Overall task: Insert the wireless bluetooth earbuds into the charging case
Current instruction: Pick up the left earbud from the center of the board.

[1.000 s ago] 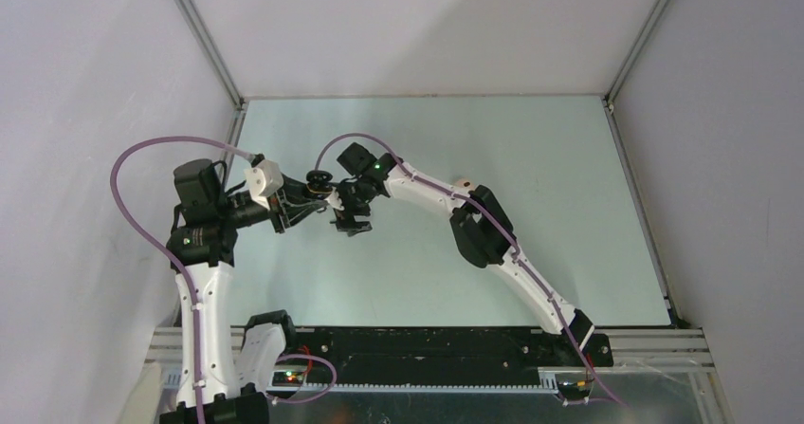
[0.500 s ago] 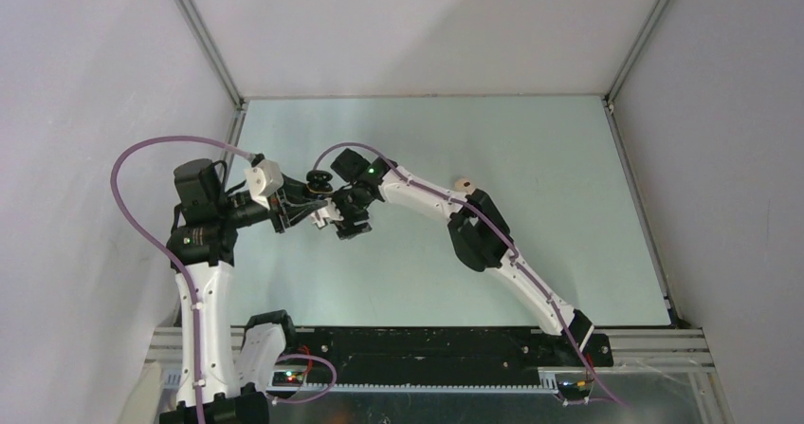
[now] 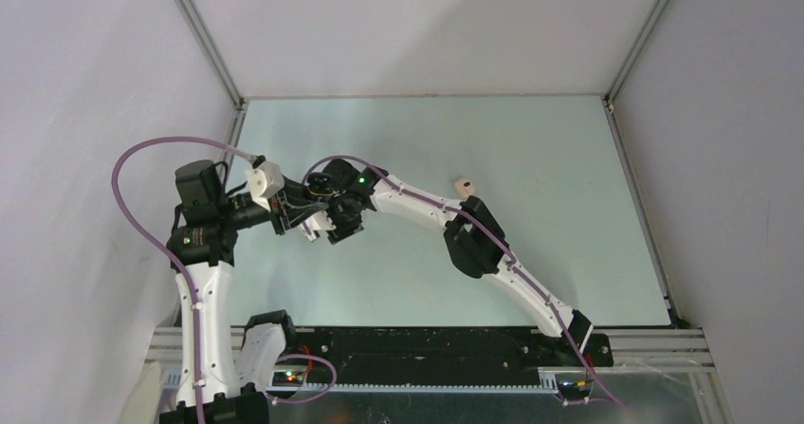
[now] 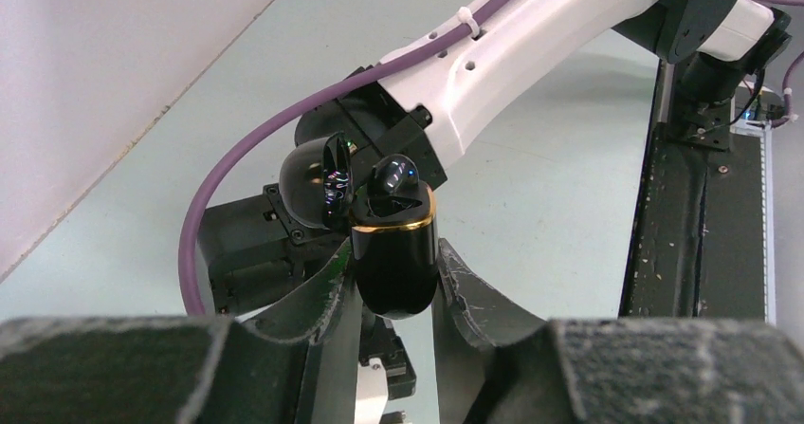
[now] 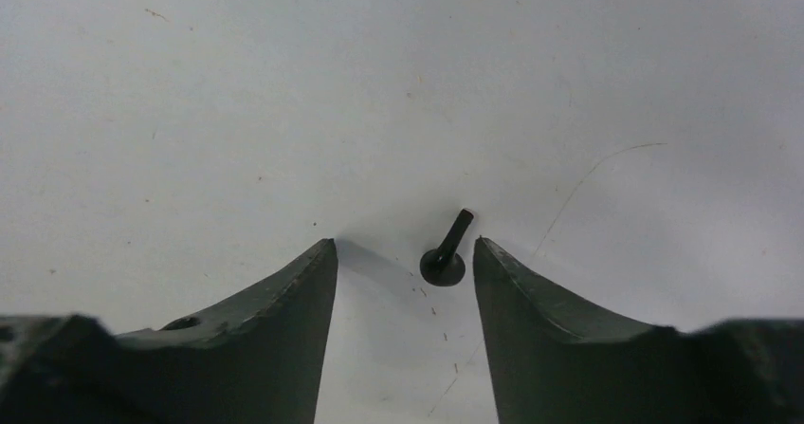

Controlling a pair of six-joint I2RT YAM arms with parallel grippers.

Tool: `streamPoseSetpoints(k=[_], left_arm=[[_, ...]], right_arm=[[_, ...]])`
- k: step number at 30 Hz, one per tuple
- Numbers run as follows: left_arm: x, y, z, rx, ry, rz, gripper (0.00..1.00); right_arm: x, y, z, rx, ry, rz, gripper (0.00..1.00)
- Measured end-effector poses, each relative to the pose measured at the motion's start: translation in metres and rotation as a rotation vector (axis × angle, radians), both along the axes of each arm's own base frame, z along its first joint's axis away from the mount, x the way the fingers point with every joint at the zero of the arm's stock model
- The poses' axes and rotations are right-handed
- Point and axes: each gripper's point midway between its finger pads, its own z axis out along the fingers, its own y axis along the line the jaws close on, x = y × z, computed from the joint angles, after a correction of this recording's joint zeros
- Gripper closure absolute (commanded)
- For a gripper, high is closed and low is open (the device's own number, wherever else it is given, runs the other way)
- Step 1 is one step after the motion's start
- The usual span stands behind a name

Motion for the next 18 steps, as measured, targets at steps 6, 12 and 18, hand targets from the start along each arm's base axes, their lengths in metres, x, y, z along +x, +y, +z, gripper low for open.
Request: streamPoseSetpoints(k=[6,12,18], left_arm=[[-0.003,-0.001,-0.002,-0.002,0.005,-0.013,1.0],[-0.005,-0.002,-0.004,-0.003,0.014,-0.016,1.0],[-0.005,-0.001,-0.004,0.0,0.01,-0.015,1.0]], right_arm=[[0.015,0.009,0.001,-0.003,-0.105,-0.068,0.43],[0.031,0.012,0.003,0.007,-0.165,-0.136,0.48],[0.034,0.008,0.0,-0.018,-0.184,-0.153,0.53]])
